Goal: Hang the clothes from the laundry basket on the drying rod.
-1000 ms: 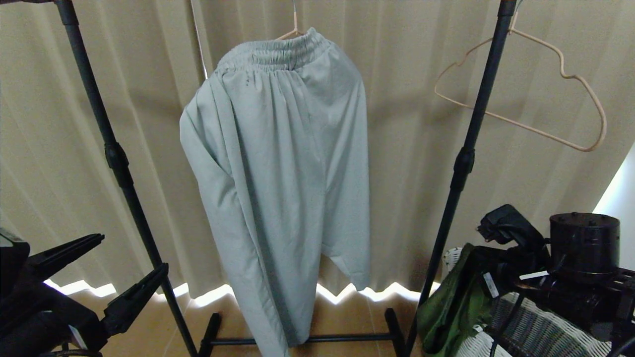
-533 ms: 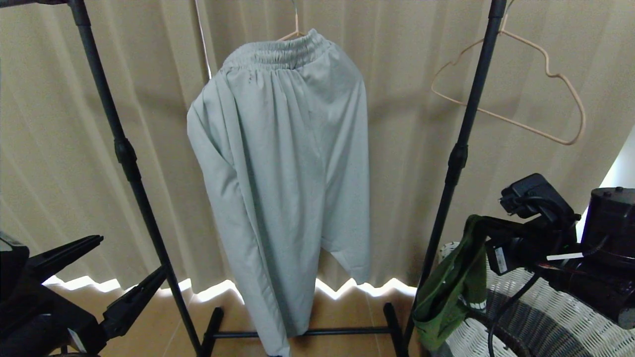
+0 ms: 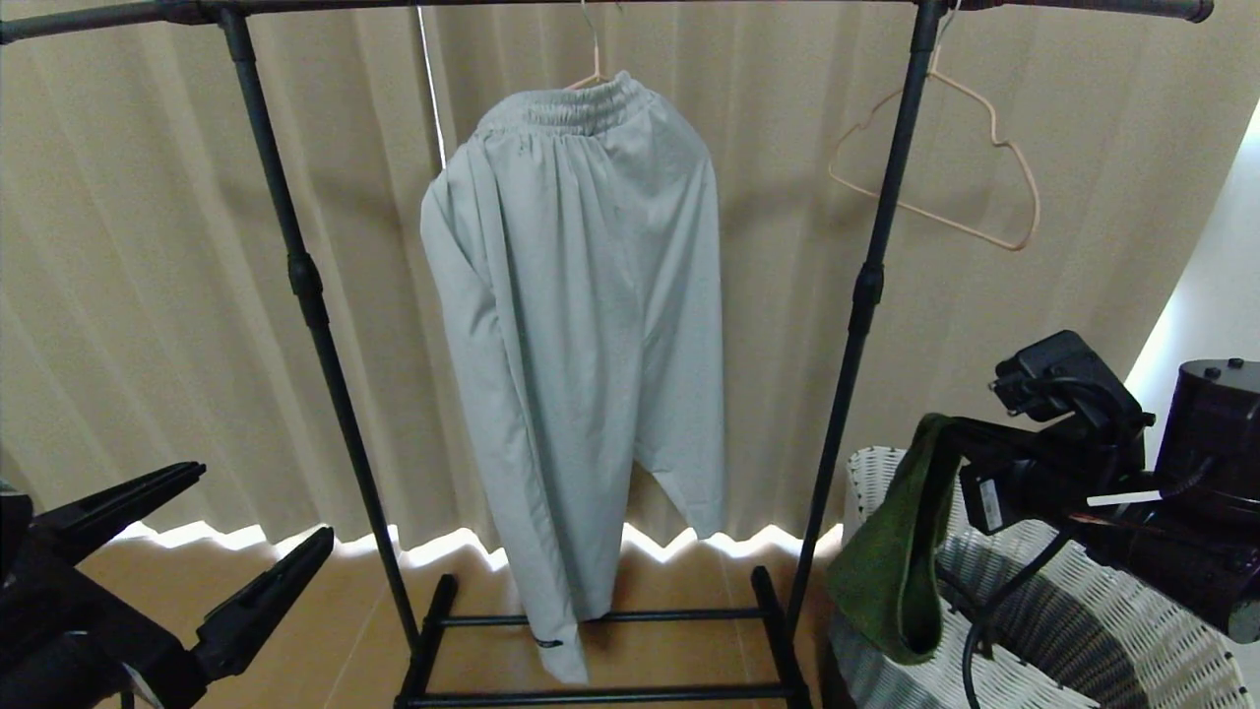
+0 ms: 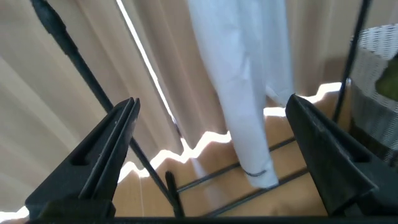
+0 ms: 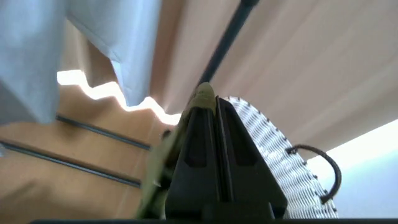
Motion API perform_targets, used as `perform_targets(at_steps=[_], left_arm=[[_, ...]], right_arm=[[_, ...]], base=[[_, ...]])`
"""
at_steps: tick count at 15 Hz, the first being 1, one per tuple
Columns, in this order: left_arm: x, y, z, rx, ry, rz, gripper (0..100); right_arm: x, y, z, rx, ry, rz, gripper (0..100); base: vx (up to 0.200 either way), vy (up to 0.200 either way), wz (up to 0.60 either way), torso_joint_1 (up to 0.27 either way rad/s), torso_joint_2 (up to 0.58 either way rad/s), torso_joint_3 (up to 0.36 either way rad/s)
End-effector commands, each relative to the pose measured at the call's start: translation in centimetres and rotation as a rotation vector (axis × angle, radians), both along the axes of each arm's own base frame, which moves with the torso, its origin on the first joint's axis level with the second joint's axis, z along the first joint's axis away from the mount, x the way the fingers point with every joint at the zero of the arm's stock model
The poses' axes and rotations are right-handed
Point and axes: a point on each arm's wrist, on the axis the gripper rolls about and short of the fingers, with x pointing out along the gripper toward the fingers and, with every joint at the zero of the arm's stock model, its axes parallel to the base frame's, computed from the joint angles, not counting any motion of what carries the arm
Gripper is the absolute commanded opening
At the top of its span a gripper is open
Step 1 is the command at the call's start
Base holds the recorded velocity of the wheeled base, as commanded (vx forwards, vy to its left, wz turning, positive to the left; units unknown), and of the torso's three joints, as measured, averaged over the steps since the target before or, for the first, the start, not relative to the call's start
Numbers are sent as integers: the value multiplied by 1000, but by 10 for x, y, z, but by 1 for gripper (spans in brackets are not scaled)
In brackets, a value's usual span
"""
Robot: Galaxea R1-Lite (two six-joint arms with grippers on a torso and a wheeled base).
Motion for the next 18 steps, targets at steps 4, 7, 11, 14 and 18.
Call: perform_targets(at_steps=[4, 7, 11, 14, 18], left_arm=[[-10, -14, -10, 13, 33, -150, 100], [0, -32, -2, 49, 30, -245, 100], [31, -86, 4, 49, 117, -520, 100], [55, -122, -11, 33, 236, -568, 100], [87, -169, -9, -132, 296, -579, 100]], right_arm=[[3, 16, 14, 32, -47, 100, 0], [10, 38, 35, 75, -114, 176, 0], [3, 74, 65, 309, -153, 272, 0], [1, 76, 73, 334, -173, 327, 0], [-6, 89, 80, 357, -179, 429, 0]], base=[[0, 0, 0, 0, 0, 0], [0, 0, 0, 0, 0, 0], [0, 0, 0, 0, 0, 0], [0, 0, 0, 0, 0, 0], [0, 0, 0, 0, 0, 0]])
